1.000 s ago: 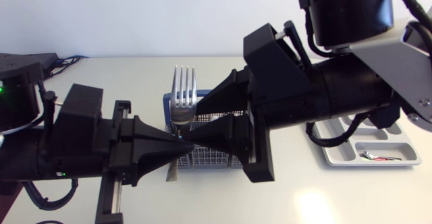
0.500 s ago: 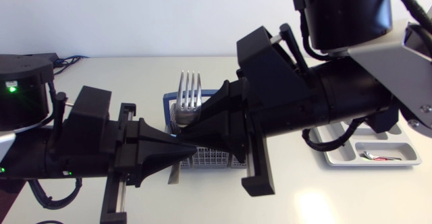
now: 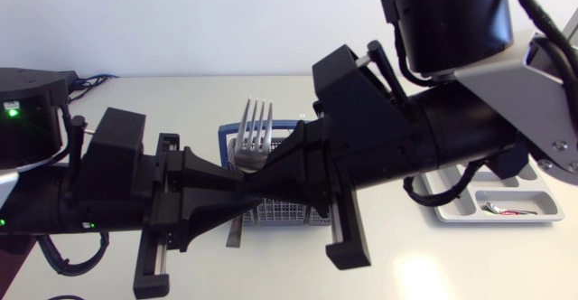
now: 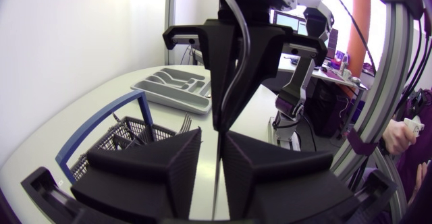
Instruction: Sort the cutlery from the basket into the organizer compartments.
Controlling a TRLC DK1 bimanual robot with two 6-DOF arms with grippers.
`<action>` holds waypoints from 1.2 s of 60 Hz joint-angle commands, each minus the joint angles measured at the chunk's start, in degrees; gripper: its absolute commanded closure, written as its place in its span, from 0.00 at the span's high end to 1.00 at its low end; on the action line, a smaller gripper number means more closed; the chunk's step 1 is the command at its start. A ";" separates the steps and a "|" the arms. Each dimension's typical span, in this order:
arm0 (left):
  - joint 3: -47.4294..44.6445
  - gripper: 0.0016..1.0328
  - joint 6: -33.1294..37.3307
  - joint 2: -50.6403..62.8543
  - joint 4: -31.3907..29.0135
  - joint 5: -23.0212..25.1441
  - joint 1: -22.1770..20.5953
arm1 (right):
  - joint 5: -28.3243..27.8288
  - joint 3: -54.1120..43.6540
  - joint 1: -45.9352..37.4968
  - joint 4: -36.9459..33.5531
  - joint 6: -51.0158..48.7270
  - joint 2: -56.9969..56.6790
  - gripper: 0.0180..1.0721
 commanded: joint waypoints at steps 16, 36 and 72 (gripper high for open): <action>1.17 0.76 -1.60 -1.40 -0.95 0.47 2.75 | -0.24 0.91 -5.45 -2.23 0.56 -1.59 0.06; 3.72 0.83 5.43 -5.80 -14.48 -2.34 8.46 | 4.95 5.13 -15.47 -12.25 0.47 -7.21 0.06; 1.96 0.83 10.18 -5.27 -14.75 -22.82 -1.56 | 29.30 8.73 -50.63 -15.85 -6.83 0.78 0.06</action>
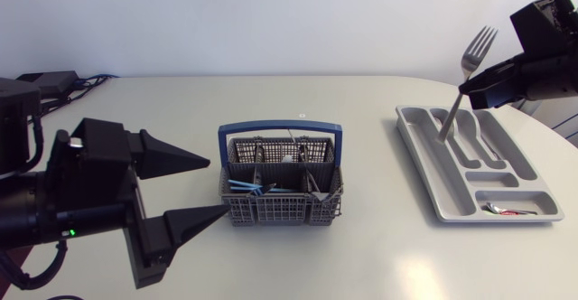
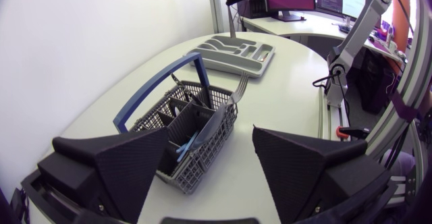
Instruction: Sort the cutlery from the basket into the organizer compartments.
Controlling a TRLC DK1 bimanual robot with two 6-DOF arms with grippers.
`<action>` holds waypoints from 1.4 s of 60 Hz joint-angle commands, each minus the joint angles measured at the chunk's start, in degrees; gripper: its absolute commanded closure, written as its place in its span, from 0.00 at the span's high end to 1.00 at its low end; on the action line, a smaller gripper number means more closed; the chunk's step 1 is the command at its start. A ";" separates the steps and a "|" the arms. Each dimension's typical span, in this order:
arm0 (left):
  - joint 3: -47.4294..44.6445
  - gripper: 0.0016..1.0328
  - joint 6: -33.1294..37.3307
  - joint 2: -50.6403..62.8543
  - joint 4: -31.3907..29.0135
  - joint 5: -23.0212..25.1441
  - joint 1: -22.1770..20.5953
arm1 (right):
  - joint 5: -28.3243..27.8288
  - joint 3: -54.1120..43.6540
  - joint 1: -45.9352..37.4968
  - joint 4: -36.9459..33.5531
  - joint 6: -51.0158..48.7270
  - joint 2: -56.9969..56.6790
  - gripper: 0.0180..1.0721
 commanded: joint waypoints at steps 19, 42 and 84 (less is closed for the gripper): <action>-0.56 0.83 2.73 0.74 0.93 -8.19 -5.97 | 15.75 4.27 -10.11 12.90 -1.80 21.78 0.06; 0.14 0.84 2.82 1.44 0.58 -13.46 -9.93 | 25.94 12.71 -13.53 18.26 2.60 38.74 0.06; 0.93 0.85 2.12 4.34 0.22 -17.41 -15.03 | 28.23 31.25 -16.70 9.12 8.22 59.83 0.07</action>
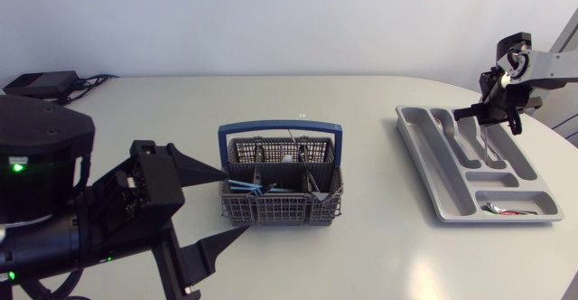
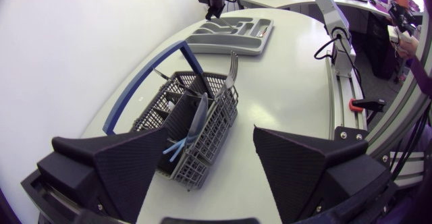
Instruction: Sort the cutlery from the basket into the organizer compartments.
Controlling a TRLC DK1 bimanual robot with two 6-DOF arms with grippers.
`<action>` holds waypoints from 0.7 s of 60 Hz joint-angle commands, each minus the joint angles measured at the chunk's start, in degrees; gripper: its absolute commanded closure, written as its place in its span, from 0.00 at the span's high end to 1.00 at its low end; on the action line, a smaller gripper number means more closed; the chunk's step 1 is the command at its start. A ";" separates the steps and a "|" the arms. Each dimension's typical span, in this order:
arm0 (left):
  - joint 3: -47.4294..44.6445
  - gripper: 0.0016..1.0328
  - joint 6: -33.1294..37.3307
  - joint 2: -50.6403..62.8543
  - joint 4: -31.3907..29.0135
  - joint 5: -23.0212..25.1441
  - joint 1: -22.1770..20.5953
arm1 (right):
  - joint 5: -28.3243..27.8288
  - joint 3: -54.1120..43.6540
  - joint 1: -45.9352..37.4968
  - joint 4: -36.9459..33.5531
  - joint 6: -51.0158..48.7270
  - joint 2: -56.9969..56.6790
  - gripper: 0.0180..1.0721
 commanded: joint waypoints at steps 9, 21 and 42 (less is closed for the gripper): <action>1.02 0.85 -0.20 0.19 -0.30 -0.69 -0.54 | -0.06 8.42 -1.01 -4.60 1.60 9.72 0.09; 0.93 0.85 -0.20 0.19 -0.30 -0.78 -0.54 | -1.20 9.30 -0.83 -5.47 1.78 12.54 0.18; 0.67 0.86 0.50 0.72 1.90 -3.16 -1.33 | -3.92 -8.19 0.58 2.35 0.02 -8.03 0.82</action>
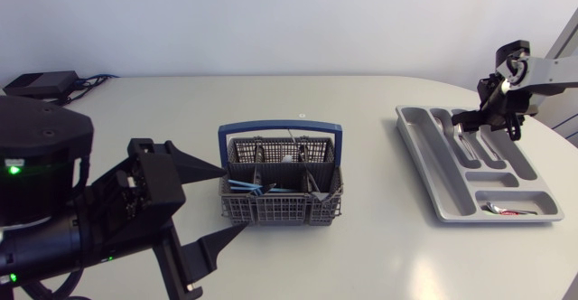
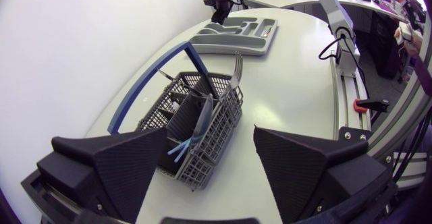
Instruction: Sort the cutlery from the basket into the organizer compartments.
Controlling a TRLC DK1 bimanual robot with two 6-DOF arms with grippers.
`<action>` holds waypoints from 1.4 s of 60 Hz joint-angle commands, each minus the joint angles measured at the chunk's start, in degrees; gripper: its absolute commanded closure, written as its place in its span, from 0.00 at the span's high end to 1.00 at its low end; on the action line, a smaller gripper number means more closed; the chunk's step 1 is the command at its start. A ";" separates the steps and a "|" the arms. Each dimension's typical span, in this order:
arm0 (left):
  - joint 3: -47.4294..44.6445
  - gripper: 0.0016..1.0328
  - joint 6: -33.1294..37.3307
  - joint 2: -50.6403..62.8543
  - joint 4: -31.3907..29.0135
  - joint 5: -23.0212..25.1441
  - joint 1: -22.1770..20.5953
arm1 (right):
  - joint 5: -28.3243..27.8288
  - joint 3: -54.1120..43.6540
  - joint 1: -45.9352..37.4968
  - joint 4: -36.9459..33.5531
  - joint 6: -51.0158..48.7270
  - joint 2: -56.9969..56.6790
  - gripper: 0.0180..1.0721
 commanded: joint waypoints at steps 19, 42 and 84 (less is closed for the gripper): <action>-2.76 0.86 3.21 4.06 7.44 -4.62 -3.29 | -10.82 -32.62 10.00 9.36 -6.70 -37.83 0.84; 2.17 0.74 4.70 26.03 21.85 -8.92 -8.56 | -12.84 -49.67 22.22 9.27 -6.18 -56.37 0.84; 12.01 0.50 2.50 38.33 26.60 -10.68 -12.78 | -11.44 -58.46 28.55 9.71 -4.33 -62.61 0.84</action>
